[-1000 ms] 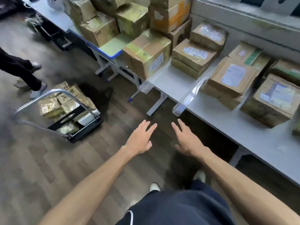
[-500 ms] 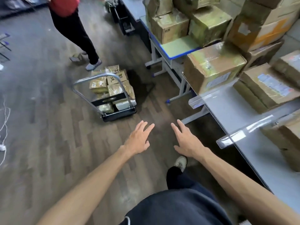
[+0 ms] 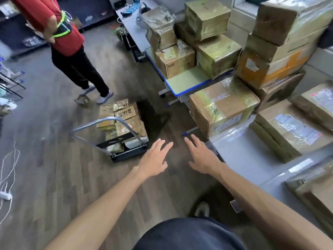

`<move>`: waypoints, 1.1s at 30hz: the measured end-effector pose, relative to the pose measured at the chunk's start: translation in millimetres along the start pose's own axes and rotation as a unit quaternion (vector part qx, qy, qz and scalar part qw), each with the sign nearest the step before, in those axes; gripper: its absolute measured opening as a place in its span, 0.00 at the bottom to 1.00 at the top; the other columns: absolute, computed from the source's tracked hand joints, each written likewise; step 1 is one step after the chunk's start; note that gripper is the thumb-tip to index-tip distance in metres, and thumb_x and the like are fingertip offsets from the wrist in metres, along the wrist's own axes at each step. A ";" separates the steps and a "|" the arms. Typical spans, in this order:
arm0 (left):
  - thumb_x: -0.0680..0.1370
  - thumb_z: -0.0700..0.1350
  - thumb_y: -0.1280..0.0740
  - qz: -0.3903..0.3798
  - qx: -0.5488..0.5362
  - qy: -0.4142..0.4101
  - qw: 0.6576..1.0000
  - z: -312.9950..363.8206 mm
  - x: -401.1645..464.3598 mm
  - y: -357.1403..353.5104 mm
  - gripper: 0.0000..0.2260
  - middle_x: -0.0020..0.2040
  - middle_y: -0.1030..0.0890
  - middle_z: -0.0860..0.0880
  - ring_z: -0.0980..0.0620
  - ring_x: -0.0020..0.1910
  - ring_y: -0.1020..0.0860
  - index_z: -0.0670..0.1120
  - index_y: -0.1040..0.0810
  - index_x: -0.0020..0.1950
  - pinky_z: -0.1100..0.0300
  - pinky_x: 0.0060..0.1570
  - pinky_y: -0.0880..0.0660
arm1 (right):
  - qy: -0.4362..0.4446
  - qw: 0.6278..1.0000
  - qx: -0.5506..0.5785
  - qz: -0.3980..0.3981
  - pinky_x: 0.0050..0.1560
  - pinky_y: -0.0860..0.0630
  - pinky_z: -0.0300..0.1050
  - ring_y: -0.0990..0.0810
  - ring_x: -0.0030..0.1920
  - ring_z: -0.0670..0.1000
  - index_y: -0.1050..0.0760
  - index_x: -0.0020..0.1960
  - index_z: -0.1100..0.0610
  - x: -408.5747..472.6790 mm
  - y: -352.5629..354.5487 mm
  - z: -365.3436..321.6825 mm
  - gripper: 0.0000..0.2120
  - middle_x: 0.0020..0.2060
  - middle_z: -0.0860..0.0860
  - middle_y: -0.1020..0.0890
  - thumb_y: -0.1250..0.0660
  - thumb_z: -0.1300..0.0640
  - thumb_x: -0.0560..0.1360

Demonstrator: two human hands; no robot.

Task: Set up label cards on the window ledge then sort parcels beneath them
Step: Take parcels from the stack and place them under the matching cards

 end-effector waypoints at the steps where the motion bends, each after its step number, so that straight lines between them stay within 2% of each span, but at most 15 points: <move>1: 0.78 0.45 0.34 -0.003 0.001 -0.008 1.000 7.6 10.2 1.3 0.34 0.79 0.42 0.44 0.46 0.80 0.49 0.51 0.46 0.81 0.49 0.73 0.36 | -0.008 1.000 0.002 0.006 0.69 0.28 0.50 0.46 0.80 0.57 0.56 0.82 0.49 0.4 4.5 11.2 0.43 0.81 0.52 0.56 0.32 0.58 0.77; 7: 0.78 0.49 0.34 -0.031 0.026 -0.062 0.997 43.0 62.4 2.5 0.36 0.79 0.41 0.44 0.46 0.80 0.49 0.50 0.48 0.81 0.48 0.72 0.34 | -0.078 0.996 0.023 0.032 0.70 0.29 0.52 0.44 0.78 0.59 0.56 0.82 0.50 -8.2 24.5 70.2 0.42 0.81 0.53 0.55 0.33 0.52 0.78; 11: 0.76 0.54 0.31 -0.037 0.036 -0.096 0.994 61.5 95.6 5.2 0.41 0.78 0.42 0.44 0.44 0.79 0.48 0.49 0.53 0.82 0.50 0.73 0.35 | -0.120 0.991 0.030 0.056 0.66 0.26 0.54 0.40 0.76 0.60 0.54 0.81 0.52 -20.6 35.0 96.6 0.45 0.80 0.55 0.52 0.28 0.52 0.76; 15: 0.73 0.60 0.29 -0.024 0.073 -0.136 0.988 82.0 128.2 8.6 0.47 0.78 0.43 0.42 0.42 0.79 0.47 0.51 0.55 0.81 0.47 0.71 0.32 | -0.170 0.982 0.037 0.072 0.65 0.26 0.56 0.39 0.75 0.61 0.53 0.81 0.52 -31.3 39.8 118.8 0.44 0.80 0.56 0.51 0.29 0.51 0.75; 19: 0.70 0.65 0.29 -0.025 0.121 -0.196 0.973 106.2 167.1 12.5 0.50 0.80 0.48 0.42 0.40 0.79 0.51 0.55 0.57 0.81 0.37 0.74 0.43 | -0.239 0.966 0.049 0.088 0.63 0.26 0.56 0.39 0.75 0.62 0.54 0.81 0.53 -39.7 47.2 138.5 0.45 0.80 0.57 0.53 0.29 0.53 0.75; 22: 0.70 0.69 0.32 -0.036 0.117 -0.262 0.957 123.1 200.8 20.1 0.48 0.80 0.51 0.42 0.40 0.80 0.55 0.59 0.56 0.80 0.35 0.75 0.49 | -0.296 0.949 0.054 0.100 0.62 0.25 0.56 0.37 0.74 0.61 0.56 0.81 0.52 -35.9 55.2 155.1 0.44 0.81 0.56 0.56 0.30 0.52 0.76; 24: 0.70 0.72 0.36 -0.036 0.086 -0.306 0.947 132.9 222.0 33.0 0.46 0.80 0.52 0.43 0.42 0.80 0.55 0.62 0.57 0.80 0.34 0.75 0.51 | -0.326 0.936 0.062 0.119 0.64 0.25 0.56 0.40 0.76 0.60 0.56 0.81 0.51 -28.7 68.1 163.8 0.45 0.81 0.54 0.57 0.30 0.52 0.75; 27: 0.72 0.73 0.40 -0.005 0.051 -0.340 0.939 138.4 258.5 66.9 0.43 0.81 0.51 0.45 0.43 0.80 0.56 0.61 0.57 0.80 0.34 0.75 0.51 | -0.360 0.919 0.058 0.148 0.68 0.27 0.53 0.39 0.77 0.59 0.56 0.82 0.51 -13.2 106.2 169.2 0.47 0.81 0.54 0.56 0.28 0.51 0.75; 31: 0.70 0.72 0.38 0.072 0.034 -0.376 0.923 155.5 316.8 145.6 0.50 0.79 0.47 0.43 0.42 0.79 0.50 0.51 0.59 0.81 0.34 0.74 0.45 | -0.392 0.896 0.019 0.208 0.63 0.25 0.52 0.30 0.71 0.60 0.54 0.81 0.52 9.3 191.8 171.2 0.45 0.81 0.55 0.54 0.28 0.53 0.75; 33: 0.68 0.71 0.36 0.141 -0.003 -0.424 0.895 176.5 336.7 201.4 0.50 0.76 0.42 0.40 0.39 0.76 0.42 0.48 0.53 0.81 0.37 0.71 0.36 | -0.408 0.881 -0.001 0.241 0.67 0.28 0.54 0.36 0.74 0.61 0.55 0.82 0.52 16.0 238.7 173.7 0.46 0.81 0.57 0.54 0.28 0.53 0.74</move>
Point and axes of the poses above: each hand's wrist, its own x-axis towards the middle knuckle, its own y-axis out of the back of the hand, z = x × y, the point moved 10 cm from there along x, towards the middle knuckle
